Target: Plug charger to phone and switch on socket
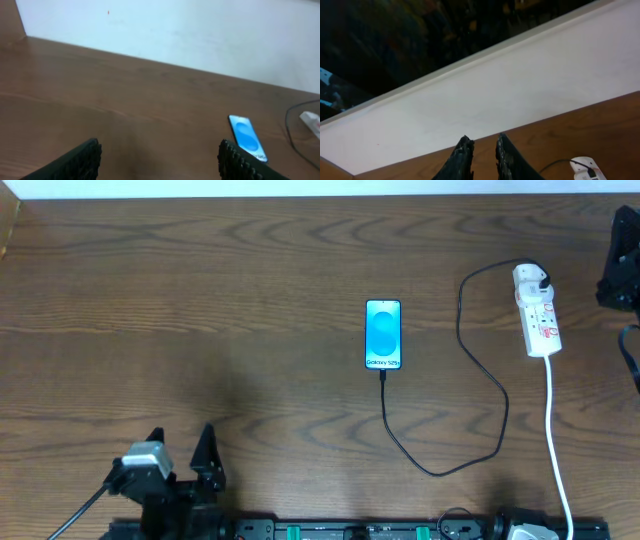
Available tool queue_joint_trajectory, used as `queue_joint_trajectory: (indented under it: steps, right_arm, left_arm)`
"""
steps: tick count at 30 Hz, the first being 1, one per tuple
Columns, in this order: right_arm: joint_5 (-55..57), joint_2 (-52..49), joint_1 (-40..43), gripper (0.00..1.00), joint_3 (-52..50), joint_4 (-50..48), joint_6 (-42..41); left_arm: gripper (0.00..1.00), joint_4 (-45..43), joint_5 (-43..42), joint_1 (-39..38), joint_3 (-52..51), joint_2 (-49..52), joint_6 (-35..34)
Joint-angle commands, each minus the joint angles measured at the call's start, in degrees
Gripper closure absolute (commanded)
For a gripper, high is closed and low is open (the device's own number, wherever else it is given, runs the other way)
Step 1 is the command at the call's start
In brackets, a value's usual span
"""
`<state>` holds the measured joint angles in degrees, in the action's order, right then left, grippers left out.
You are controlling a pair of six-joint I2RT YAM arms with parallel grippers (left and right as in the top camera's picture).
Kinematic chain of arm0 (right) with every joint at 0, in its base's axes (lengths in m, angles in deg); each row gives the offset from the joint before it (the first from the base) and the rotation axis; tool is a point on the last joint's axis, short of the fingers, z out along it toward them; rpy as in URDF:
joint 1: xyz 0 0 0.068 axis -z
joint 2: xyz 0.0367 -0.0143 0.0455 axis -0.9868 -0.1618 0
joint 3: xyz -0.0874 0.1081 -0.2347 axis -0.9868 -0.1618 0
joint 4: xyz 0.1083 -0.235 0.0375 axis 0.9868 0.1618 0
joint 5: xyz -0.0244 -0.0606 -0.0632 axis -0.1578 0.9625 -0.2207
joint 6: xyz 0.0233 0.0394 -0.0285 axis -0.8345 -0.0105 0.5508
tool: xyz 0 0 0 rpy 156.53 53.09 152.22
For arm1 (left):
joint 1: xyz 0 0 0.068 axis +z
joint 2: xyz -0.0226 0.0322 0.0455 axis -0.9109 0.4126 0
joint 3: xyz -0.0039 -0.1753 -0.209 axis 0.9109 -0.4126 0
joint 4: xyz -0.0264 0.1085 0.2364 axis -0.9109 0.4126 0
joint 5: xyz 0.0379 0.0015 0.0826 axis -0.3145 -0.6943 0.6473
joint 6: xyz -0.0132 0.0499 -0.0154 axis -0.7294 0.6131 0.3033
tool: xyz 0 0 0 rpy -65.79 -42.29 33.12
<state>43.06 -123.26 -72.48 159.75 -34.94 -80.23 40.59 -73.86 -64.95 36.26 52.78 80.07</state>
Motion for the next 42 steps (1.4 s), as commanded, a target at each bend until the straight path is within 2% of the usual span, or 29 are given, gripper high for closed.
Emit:
queue_joint_trajectory:
  steps: [1, 14, 23, 42]
  right_arm:
    - [0.7, 1.0, -0.4, 0.84, 0.1, 0.0, 2.2]
    - [0.7, 1.4, -0.4, 0.84, 0.1, 0.2, 2.2]
    - [0.7, 1.4, -0.4, 0.84, 0.1, 0.2, 2.2]
    - [1.9, 1.4, -0.4, 0.84, 0.1, 0.2, 3.1]
  left_arm:
    - [0.25, -0.5, 0.5, -0.1, -1.1, -0.3, 0.1]
    - [0.25, -3.9, 5.2, -0.1, -3.3, -0.3, 0.1]
    - [0.26, -15.9, 4.8, -0.1, -11.9, -0.3, 0.1]
    - [0.25, -34.3, 1.8, -0.1, -24.7, -0.3, 0.2]
